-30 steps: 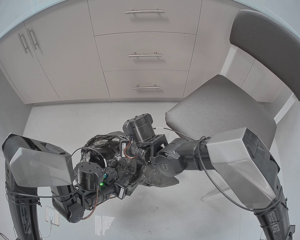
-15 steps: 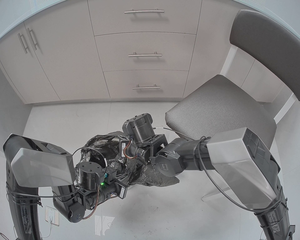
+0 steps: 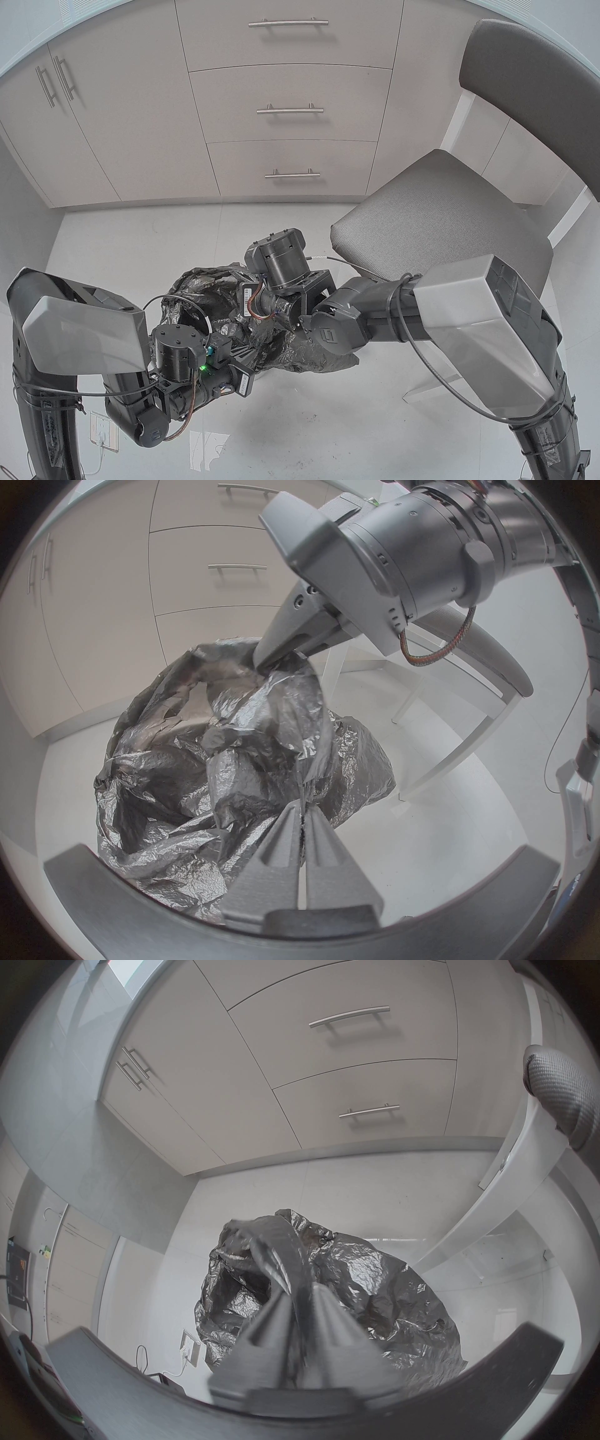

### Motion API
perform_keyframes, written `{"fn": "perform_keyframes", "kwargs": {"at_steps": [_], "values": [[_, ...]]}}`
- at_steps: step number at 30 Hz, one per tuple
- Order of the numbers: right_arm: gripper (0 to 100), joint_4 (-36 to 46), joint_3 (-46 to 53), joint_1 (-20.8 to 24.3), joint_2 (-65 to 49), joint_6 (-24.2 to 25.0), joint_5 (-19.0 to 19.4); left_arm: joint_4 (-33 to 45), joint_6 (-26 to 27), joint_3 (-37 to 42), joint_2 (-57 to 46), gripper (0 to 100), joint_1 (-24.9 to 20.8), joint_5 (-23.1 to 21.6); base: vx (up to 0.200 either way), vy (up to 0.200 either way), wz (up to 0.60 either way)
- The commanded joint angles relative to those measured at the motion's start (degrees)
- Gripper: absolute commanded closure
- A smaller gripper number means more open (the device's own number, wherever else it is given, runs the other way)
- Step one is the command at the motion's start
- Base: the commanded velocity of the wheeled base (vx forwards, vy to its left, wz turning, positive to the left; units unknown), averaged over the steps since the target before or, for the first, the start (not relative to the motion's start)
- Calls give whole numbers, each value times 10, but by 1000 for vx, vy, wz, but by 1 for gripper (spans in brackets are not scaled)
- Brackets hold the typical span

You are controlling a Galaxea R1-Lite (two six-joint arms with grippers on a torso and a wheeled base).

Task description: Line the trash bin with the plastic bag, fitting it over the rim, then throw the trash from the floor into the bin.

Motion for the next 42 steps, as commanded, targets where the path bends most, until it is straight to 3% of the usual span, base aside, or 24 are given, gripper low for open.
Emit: {"fn": "perform_keyframes", "kwargs": {"at_steps": [1,7,12,28,36,42], "values": [[0,-1,2,0,-2,1,0,0,0,1,0,100,0,0,0,0,0],[0,-1,5,0,-12,3,-3,-1,0,1,-1,100,2,1,0,0,0],[0,-1,12,-5,-14,3,-38,-15,0,6,0,100,3,1,0,0,0],[0,-98,209,-45,-84,3,-38,-24,-15,7,-8,100,29,0,0,0,0],[0,-171,301,-47,-97,-8,-22,-24,-19,1,-12,100,29,1,0,0,0],[0,-235,375,-47,-98,-45,37,-24,-33,1,-21,100,34,1,0,0,0]]}}
